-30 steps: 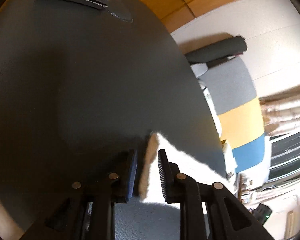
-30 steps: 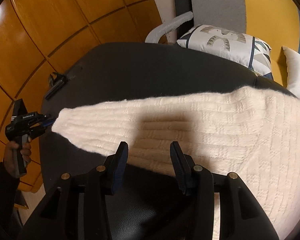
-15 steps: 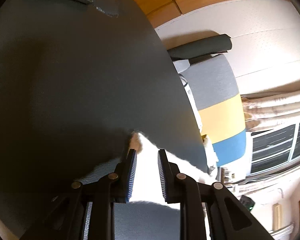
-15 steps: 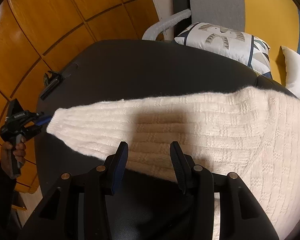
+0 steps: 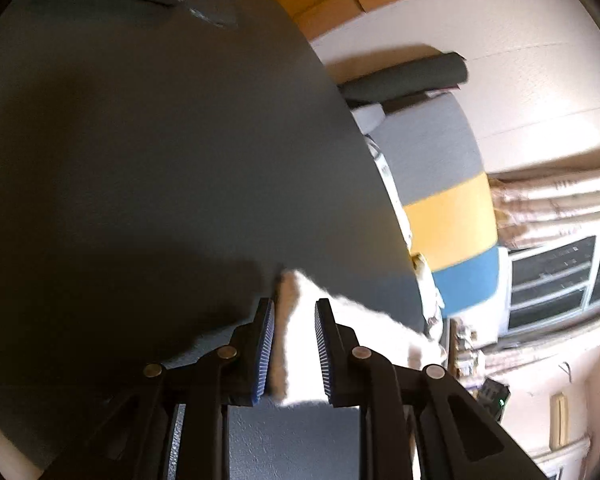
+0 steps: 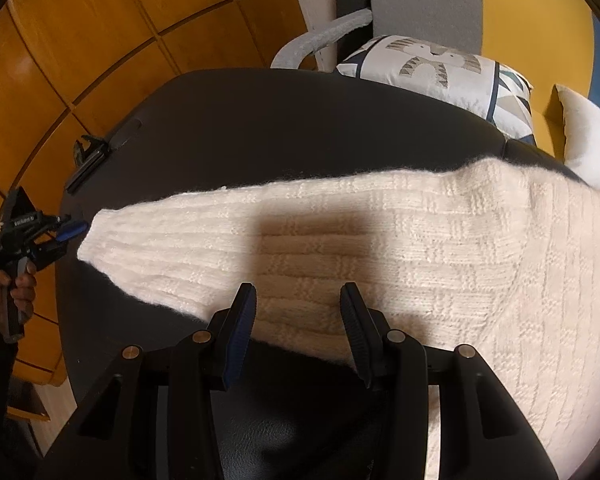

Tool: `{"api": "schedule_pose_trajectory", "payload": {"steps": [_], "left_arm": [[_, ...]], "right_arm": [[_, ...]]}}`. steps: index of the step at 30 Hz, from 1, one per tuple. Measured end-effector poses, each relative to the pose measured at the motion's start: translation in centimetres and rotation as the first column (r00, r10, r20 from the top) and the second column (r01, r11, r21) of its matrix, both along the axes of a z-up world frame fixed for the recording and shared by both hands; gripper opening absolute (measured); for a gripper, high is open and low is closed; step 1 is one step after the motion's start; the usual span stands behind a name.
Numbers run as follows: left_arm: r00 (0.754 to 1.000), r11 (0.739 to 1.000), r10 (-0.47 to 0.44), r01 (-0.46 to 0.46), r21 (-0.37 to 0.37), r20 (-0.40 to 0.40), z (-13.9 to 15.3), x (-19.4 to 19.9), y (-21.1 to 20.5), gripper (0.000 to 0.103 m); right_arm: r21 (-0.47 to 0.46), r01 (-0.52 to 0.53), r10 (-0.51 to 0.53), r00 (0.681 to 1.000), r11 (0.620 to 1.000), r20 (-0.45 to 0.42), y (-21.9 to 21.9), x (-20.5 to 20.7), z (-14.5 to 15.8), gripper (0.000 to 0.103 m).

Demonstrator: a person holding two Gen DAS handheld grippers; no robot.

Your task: Fold clothes

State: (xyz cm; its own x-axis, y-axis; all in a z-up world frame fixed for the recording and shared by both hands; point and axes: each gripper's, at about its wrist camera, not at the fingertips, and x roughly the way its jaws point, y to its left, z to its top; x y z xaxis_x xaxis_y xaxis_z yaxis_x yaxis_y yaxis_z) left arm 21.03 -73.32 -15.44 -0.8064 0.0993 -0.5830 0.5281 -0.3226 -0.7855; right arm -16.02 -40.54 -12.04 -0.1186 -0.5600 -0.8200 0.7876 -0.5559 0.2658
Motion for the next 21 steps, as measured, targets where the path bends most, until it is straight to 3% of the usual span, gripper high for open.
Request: {"api": "schedule_pose_trajectory", "payload": {"steps": [10,14,18,19,20,21], "left_arm": [[0.994,0.997,-0.078,0.079,0.014,-0.076,0.2,-1.2,0.7,0.019],[0.988,0.988,-0.151,0.152,-0.024,0.044,-0.6,-5.3,0.3,0.018],[0.984,0.986,-0.154,0.159,-0.046,0.084,0.0,-5.3,0.0,0.018],[0.983,0.982,-0.17,0.175,-0.065,0.074,0.3,-5.4,0.5,0.016],[0.98,0.977,-0.191,0.195,-0.088,0.059,0.6,-5.6,1.0,0.001],[0.976,0.97,-0.212,0.215,-0.111,0.044,1.0,-5.7,1.6,0.001]], "right_arm": [[0.002,-0.017,0.017,1.0,1.0,-0.024,-0.8,0.3,0.4,0.047],[-0.02,-0.015,0.014,0.999,1.0,-0.051,-1.5,-0.3,1.3,0.047],[0.02,-0.041,0.043,0.994,0.999,-0.097,-2.4,-0.4,1.1,0.047],[0.026,-0.041,0.043,0.994,0.999,-0.101,-2.6,-0.3,0.9,0.047],[0.029,-0.036,0.039,0.994,0.999,-0.102,-2.8,-0.2,0.8,0.047],[0.032,-0.032,0.035,0.994,0.999,-0.102,-3.0,-0.1,0.6,0.047]]}}
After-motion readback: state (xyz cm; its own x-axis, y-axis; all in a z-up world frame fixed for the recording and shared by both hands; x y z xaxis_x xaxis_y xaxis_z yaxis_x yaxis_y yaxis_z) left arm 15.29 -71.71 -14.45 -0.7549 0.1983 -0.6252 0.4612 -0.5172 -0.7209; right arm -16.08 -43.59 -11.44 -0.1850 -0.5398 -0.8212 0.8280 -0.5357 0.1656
